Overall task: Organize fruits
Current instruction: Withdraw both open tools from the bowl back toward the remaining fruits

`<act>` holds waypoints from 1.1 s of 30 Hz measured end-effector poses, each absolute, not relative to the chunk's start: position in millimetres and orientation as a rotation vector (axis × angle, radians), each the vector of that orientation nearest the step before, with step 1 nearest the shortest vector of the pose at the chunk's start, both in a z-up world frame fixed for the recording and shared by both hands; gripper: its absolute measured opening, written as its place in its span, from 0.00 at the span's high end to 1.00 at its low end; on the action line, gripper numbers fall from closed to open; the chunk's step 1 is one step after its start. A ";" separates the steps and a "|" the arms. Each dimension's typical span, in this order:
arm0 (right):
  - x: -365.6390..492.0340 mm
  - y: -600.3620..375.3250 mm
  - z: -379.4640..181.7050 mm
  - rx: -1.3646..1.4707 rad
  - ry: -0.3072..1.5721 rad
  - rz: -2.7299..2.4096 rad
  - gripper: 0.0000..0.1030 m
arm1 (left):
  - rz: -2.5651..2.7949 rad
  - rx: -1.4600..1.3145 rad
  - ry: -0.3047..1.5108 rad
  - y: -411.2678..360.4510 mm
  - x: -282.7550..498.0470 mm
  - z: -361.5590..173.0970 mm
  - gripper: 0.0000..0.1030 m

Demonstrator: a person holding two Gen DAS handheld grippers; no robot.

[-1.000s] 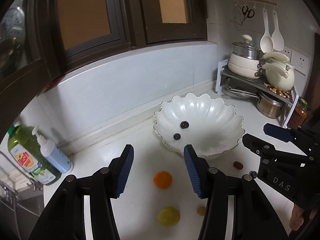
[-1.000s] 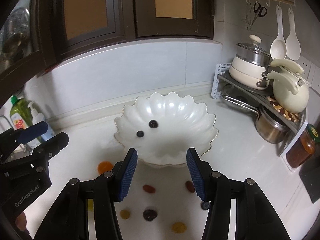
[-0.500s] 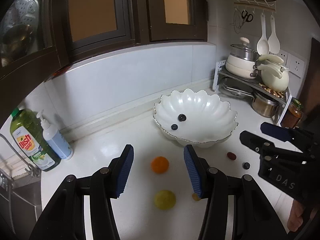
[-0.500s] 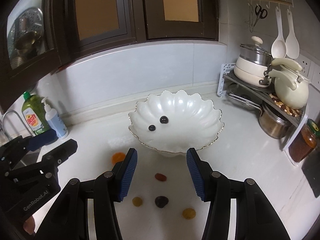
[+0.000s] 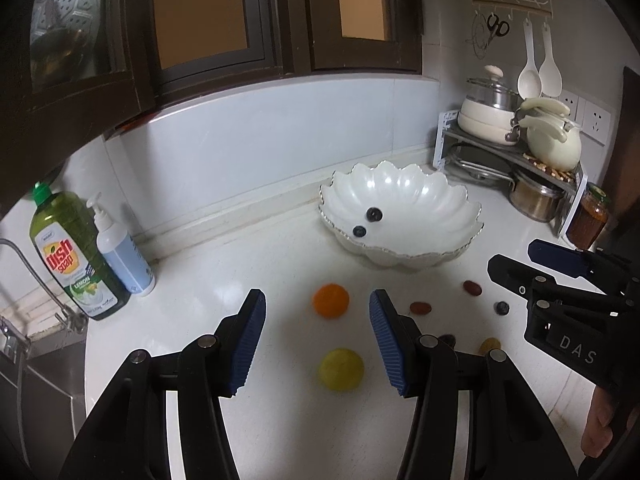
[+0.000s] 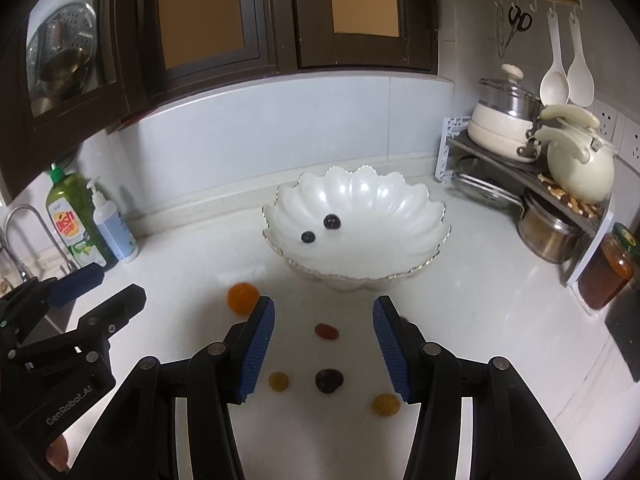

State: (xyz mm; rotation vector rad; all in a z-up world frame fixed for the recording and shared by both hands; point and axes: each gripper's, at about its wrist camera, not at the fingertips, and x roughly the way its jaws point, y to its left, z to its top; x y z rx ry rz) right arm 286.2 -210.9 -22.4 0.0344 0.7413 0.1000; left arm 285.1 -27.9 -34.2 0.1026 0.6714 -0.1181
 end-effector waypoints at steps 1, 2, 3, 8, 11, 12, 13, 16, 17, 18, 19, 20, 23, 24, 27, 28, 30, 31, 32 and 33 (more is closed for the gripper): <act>285.9 -210.0 -25.2 0.036 0.748 0.102 0.49 | -0.116 0.105 0.675 -27.3 284.1 -37.0 0.48; 285.3 -209.6 -28.4 0.038 0.754 0.106 0.49 | -0.115 0.105 0.681 -26.2 283.1 -40.8 0.48; 284.7 -208.3 -32.7 0.039 0.761 0.108 0.49 | -0.113 0.104 0.687 -25.2 283.4 -43.8 0.48; 283.5 -202.1 -49.4 0.030 0.796 0.112 0.49 | -0.114 0.093 0.728 -20.2 285.0 -61.6 0.48; 284.8 -199.5 -57.4 0.030 0.817 0.114 0.49 | -0.119 0.093 0.752 -19.1 286.7 -71.6 0.48; 285.3 -198.9 -60.3 0.030 0.824 0.115 0.49 | -0.121 0.092 0.758 -19.0 287.3 -74.0 0.48; 285.5 -198.8 -63.1 0.030 0.831 0.115 0.49 | -0.123 0.092 0.762 -18.8 287.5 -76.9 0.48; 285.3 -199.8 -71.8 0.034 0.848 0.110 0.49 | -0.134 0.097 0.773 -19.8 287.9 -84.7 0.48; 285.0 -200.2 -74.4 0.035 0.852 0.108 0.49 | -0.138 0.098 0.774 -20.6 287.9 -86.8 0.48; 284.7 -201.3 -78.0 0.036 0.860 0.106 0.49 | -0.141 0.097 0.777 -20.9 287.7 -89.5 0.48; 284.3 -201.9 -80.2 0.037 0.865 0.105 0.49 | -0.145 0.096 0.780 -21.7 287.7 -91.9 0.48; 283.9 -202.6 -82.9 0.040 0.870 0.103 0.49 | -0.151 0.095 0.784 -22.8 287.9 -94.3 0.48; 283.7 -204.7 -90.9 0.046 0.886 0.102 0.49 | -0.157 0.103 0.786 -26.0 287.9 -101.3 0.47; 284.0 -204.9 -93.4 0.047 0.890 0.101 0.49 | -0.160 0.106 0.788 -26.7 288.3 -103.2 0.46; 285.9 -206.2 -100.3 0.048 0.899 0.093 0.49 | -0.166 0.118 0.794 -28.5 289.8 -109.7 0.45; 286.6 -206.9 -101.8 0.050 0.901 0.091 0.49 | -0.168 0.121 0.796 -28.3 290.5 -111.8 0.45; 288.8 -207.7 -105.9 0.055 0.906 0.088 0.49 | -0.172 0.122 0.805 -28.9 292.5 -116.2 0.45; 289.7 -207.9 -107.6 0.057 0.909 0.087 0.49 | -0.178 0.120 0.812 -29.7 293.7 -119.2 0.45; 290.6 -207.8 -109.2 0.058 0.912 0.084 0.49 | -0.182 0.120 0.817 -30.1 294.4 -121.5 0.45; 291.7 -207.6 -111.2 0.057 0.915 0.081 0.49 | -0.184 0.124 0.822 -30.8 295.3 -124.3 0.45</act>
